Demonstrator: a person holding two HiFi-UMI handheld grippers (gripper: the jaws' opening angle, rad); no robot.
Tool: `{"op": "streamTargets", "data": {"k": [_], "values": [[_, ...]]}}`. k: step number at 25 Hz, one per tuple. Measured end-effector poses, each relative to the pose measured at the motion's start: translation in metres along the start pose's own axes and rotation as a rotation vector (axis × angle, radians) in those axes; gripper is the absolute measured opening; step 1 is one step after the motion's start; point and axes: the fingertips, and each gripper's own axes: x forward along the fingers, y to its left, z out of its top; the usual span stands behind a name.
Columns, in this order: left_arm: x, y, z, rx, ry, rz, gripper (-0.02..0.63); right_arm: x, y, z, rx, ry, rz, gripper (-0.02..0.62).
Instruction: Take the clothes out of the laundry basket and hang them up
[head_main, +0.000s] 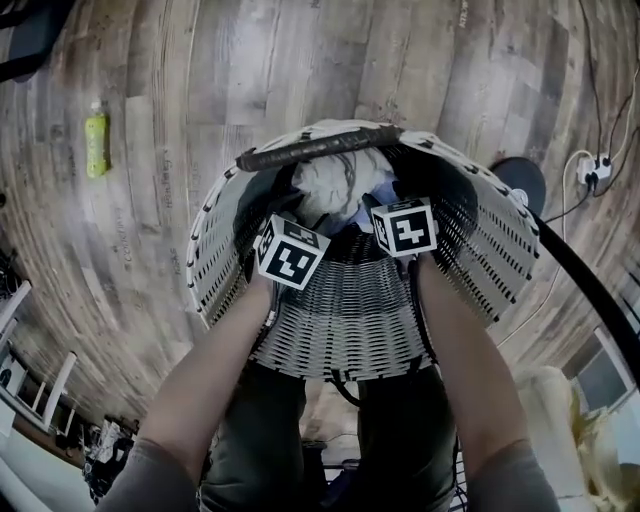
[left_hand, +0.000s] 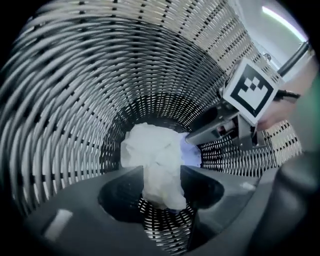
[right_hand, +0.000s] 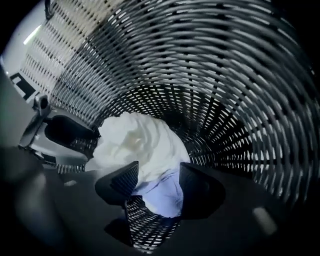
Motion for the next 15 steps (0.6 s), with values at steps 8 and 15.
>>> {"op": "streamTargets", "data": {"k": [8, 15], "values": [[0.028, 0.019, 0.001, -0.102, 0.024, -0.033, 0.196, 0.052, -0.017, -0.012, -0.002, 0.084, -0.026, 0.309], [0.035, 0.028, 0.006, -0.144, 0.003, -0.036, 0.054, 0.072, -0.016, -0.016, -0.04, 0.109, -0.025, 0.252]]}}
